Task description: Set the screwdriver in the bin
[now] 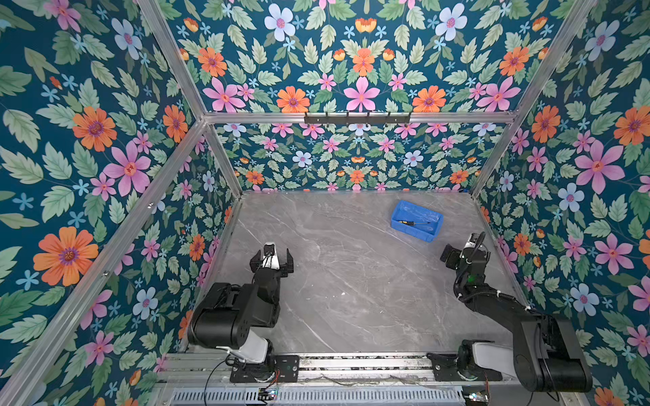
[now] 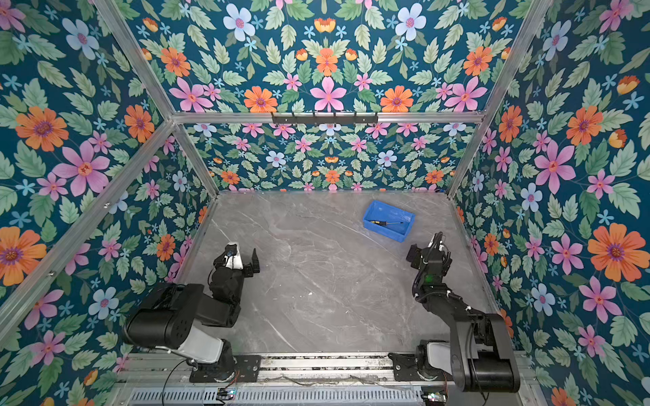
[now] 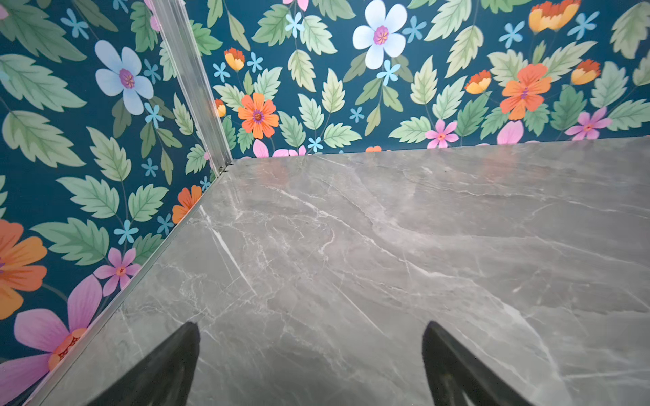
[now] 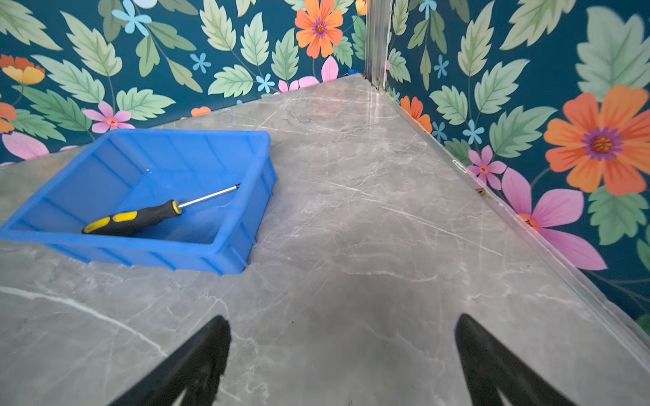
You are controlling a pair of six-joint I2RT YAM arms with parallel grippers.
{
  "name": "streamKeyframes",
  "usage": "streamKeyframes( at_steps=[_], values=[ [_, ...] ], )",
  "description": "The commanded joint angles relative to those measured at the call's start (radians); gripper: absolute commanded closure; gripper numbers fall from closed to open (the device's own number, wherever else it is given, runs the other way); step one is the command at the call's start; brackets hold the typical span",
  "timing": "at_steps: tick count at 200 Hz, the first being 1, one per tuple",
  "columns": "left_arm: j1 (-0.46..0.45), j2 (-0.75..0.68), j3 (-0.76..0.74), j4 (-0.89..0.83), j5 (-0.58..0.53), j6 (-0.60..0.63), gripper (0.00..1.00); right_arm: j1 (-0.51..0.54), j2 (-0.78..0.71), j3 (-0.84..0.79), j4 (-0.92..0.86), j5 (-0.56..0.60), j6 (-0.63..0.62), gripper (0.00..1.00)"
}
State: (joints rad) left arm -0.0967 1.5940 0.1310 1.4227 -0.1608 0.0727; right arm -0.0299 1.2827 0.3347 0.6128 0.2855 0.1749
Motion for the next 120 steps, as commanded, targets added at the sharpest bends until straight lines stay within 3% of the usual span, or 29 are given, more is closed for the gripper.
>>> streamKeyframes(
  at_steps=[1, 30, 43, 57, 120],
  values=[
    [0.028, 0.058, -0.005, 0.193, -0.008, -0.043, 0.01, -0.001, 0.049, -0.042, 0.201, -0.059, -0.032, 0.01],
    [0.084, 0.038, 0.031, 0.095, 0.044, -0.096, 0.01, 0.009, 0.121, -0.067, 0.313, -0.112, -0.066, 0.01],
    [0.097, 0.022, 0.084, -0.028, 0.056, -0.115, 0.00, 0.012, 0.171, -0.060, 0.367, -0.113, -0.077, 0.01],
    [0.105, 0.018, 0.138, -0.150, 0.061, -0.114, 0.00, 0.018, 0.146, -0.042, 0.282, -0.105, -0.071, 0.01],
    [0.104, 0.024, 0.133, -0.125, 0.062, -0.109, 0.00, 0.030, 0.157, -0.041, 0.299, -0.083, -0.083, 0.01]
  ],
)
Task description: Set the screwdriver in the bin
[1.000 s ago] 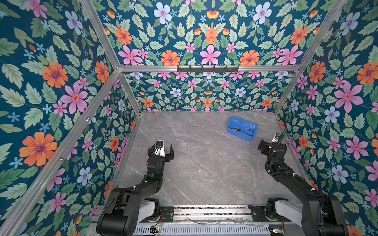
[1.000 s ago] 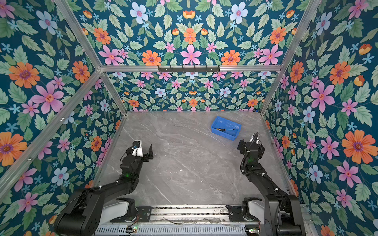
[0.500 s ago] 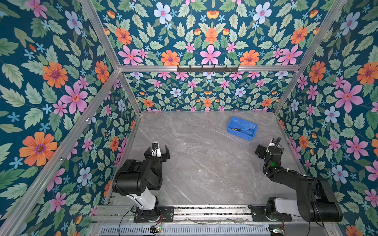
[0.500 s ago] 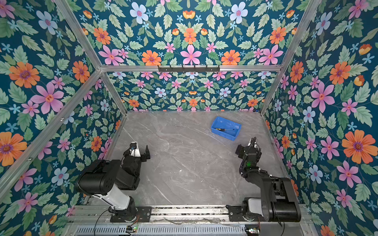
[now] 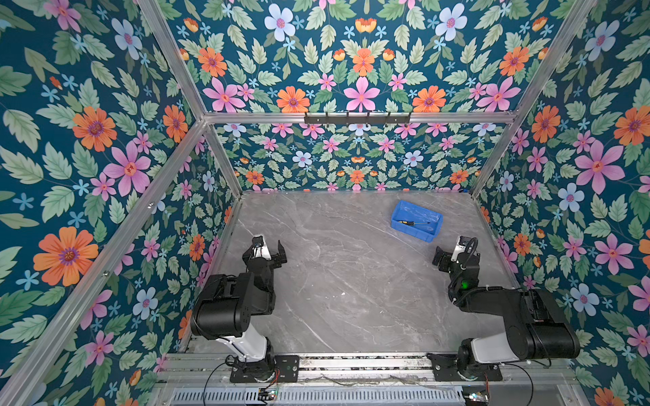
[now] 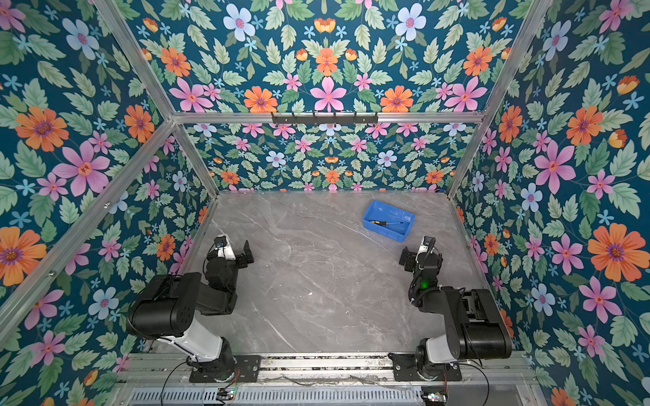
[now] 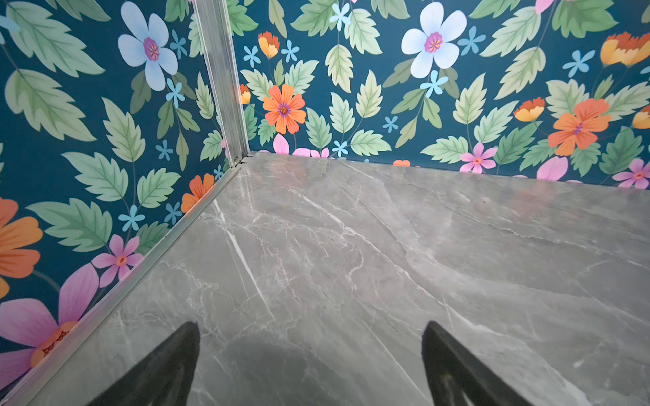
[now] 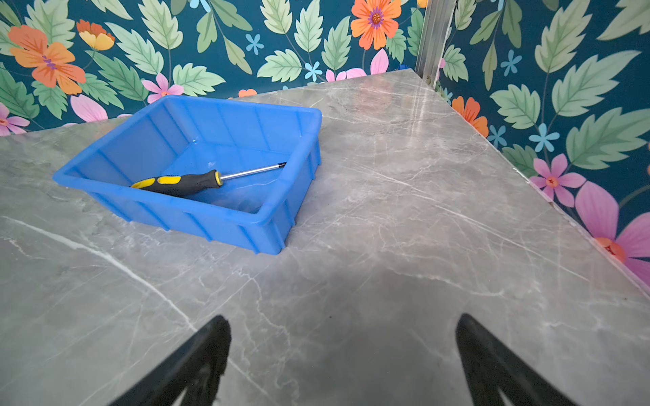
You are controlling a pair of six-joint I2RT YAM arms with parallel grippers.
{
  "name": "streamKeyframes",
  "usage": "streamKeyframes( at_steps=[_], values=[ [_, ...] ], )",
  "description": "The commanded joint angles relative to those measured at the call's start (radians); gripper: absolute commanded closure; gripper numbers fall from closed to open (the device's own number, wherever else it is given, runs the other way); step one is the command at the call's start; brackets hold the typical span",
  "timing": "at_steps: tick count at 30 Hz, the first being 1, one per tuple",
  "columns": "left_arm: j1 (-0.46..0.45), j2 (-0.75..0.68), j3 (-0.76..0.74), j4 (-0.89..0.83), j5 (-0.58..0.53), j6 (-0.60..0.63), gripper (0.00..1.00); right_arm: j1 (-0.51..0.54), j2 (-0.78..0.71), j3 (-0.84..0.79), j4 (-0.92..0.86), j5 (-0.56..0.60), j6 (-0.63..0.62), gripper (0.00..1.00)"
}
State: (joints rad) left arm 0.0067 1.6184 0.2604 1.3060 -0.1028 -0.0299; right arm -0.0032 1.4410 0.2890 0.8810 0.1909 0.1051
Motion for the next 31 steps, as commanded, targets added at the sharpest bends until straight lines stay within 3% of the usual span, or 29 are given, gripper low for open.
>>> streamKeyframes(
  at_steps=[1, 13, 18, 31],
  values=[
    [0.001, 0.000, 0.003, -0.008, 0.004, -0.007, 0.00, 0.003, -0.003, 0.005, 0.029, 0.012, -0.012, 0.01],
    [-0.001, -0.003, 0.002, -0.008, 0.004, -0.005, 0.00, 0.009, -0.001, 0.006, 0.032, 0.021, -0.016, 0.01],
    [-0.001, -0.003, 0.027, -0.060, 0.099, 0.030, 0.00, 0.009, -0.001, 0.007, 0.032, 0.021, -0.016, 0.01],
    [-0.001, -0.002, 0.030, -0.060, 0.098, 0.030, 0.00, 0.009, -0.001, 0.006, 0.031, 0.021, -0.016, 0.01]
  ],
)
